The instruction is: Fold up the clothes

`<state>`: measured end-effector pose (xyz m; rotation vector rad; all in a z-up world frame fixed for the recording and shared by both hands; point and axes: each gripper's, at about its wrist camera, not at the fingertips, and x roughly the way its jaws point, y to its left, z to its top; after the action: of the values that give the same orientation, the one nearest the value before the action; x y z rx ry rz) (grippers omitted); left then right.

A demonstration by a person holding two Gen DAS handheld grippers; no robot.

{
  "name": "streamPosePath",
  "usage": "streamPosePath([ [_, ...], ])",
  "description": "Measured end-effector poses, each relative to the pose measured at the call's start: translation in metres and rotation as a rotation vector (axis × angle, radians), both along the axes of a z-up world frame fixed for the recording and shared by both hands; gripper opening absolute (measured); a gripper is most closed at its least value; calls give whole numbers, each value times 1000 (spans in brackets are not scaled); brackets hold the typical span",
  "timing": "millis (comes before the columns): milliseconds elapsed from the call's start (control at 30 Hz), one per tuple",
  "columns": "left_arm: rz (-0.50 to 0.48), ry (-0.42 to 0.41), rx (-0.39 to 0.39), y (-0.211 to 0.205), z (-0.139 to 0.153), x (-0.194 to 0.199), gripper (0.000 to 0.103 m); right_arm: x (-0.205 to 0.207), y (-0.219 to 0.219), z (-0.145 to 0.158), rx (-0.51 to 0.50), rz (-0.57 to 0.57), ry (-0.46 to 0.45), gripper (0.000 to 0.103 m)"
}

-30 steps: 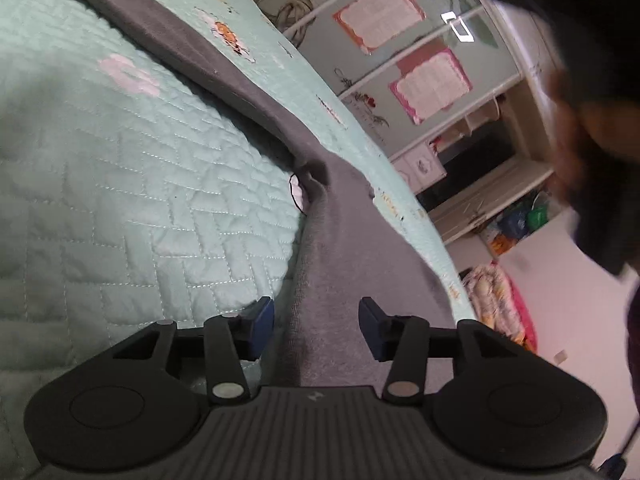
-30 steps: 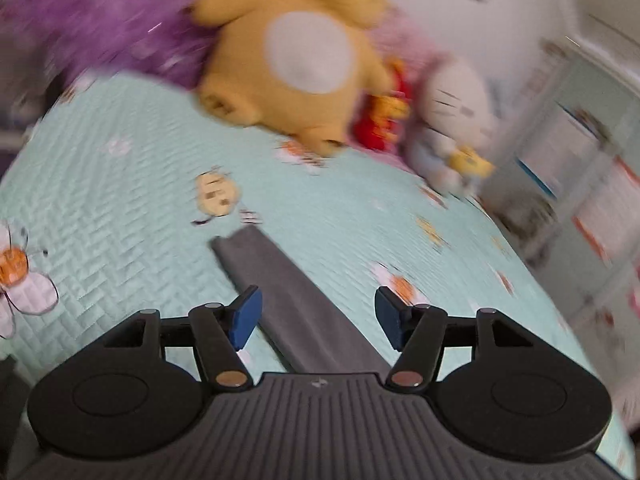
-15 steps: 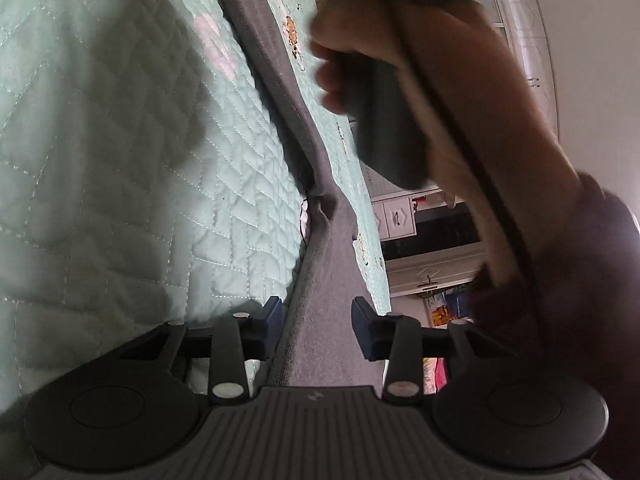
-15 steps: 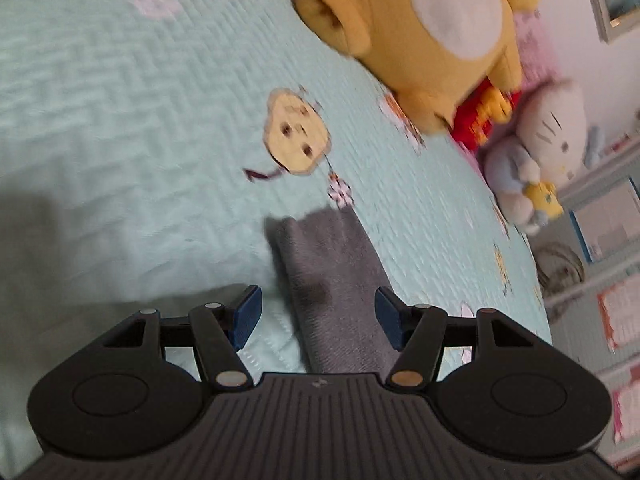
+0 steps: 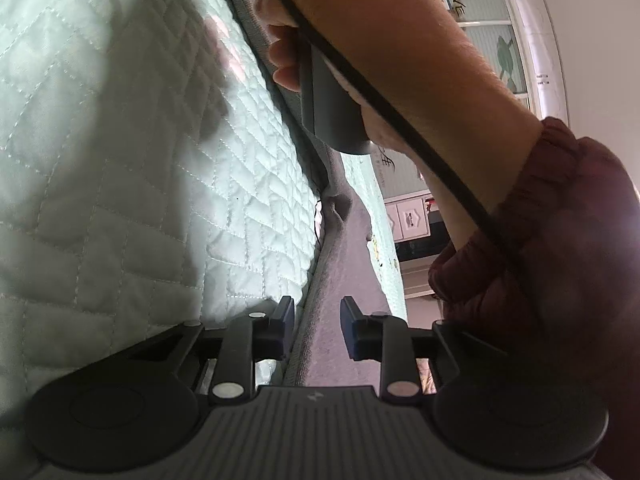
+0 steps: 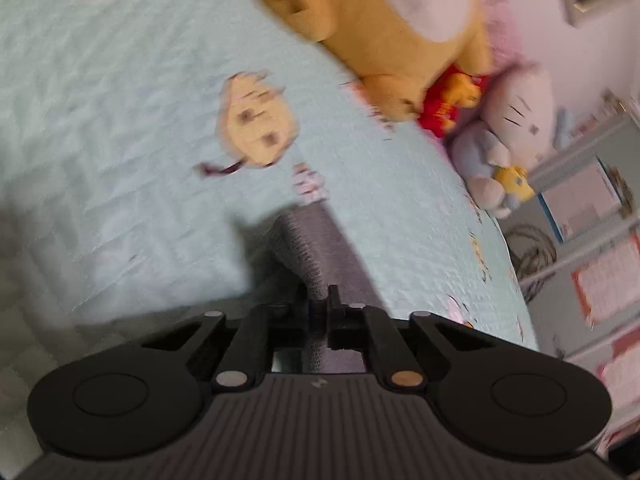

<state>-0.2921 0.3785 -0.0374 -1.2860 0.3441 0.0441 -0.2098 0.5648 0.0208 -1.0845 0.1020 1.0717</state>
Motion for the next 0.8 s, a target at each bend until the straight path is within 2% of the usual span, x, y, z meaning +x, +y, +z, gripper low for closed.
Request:
streamPosePath([
  [33,-1,1,4,-1,1,0,30,7,-5,13,50,-28,46,4],
  [133,-1,3,9,-1,1,-1,30,44,-33,66,232,-166,275,2],
  [300,-26,6,59,-4,9,1,37,121,-131,153,580,-384,641,3],
  [467,-53,7,80,-3,11,5,41,176,-245,204,849,-562,859,3],
  [533,-69,13,91,-2,12,3,42,190,-281,211,909,-618,908,3],
  [600,-87,24,101,-1,12,4,43,196,-310,214,945,-653,913,3],
  [800,-139,123,114,-5,16,8,43,204,-371,205,1023,-662,968,3],
])
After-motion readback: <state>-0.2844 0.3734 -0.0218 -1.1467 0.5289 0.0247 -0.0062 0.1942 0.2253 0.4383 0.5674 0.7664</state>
